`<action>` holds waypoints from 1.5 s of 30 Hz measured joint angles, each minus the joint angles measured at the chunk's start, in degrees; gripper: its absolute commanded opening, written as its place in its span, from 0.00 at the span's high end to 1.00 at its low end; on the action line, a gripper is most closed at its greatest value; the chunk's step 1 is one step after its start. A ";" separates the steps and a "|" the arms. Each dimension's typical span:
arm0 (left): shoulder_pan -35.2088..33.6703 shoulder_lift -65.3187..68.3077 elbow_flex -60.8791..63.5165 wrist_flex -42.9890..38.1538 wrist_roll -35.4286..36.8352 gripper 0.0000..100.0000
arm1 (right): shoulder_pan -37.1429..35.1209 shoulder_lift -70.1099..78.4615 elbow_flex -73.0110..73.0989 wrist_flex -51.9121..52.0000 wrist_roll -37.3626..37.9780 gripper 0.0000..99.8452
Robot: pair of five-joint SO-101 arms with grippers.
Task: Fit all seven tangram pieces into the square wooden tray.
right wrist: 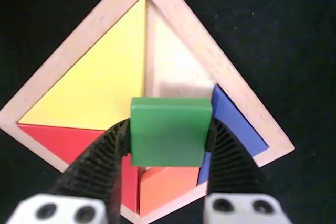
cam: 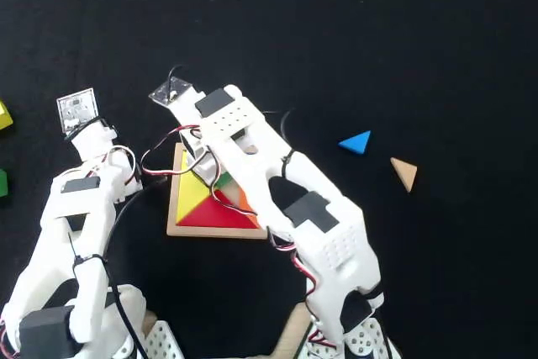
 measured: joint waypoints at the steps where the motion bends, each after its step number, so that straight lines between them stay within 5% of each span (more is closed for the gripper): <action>1: 0.00 0.00 0.00 0.00 0.00 0.94 | 0.00 0.00 0.00 0.00 0.00 0.87; 8: 0.00 0.00 0.00 0.00 0.00 0.94 | 0.00 0.00 0.00 0.35 0.00 0.76; 26: 0.00 0.00 0.00 0.00 0.00 0.94 | 0.88 -0.09 -1.58 2.20 -0.09 0.77; 35: 0.00 0.00 0.00 0.00 0.00 0.94 | 10.46 -10.55 -9.05 10.90 2.37 0.99; 45: 0.00 0.00 0.00 0.00 0.00 0.94 | 28.48 -13.27 -9.05 13.71 4.84 0.99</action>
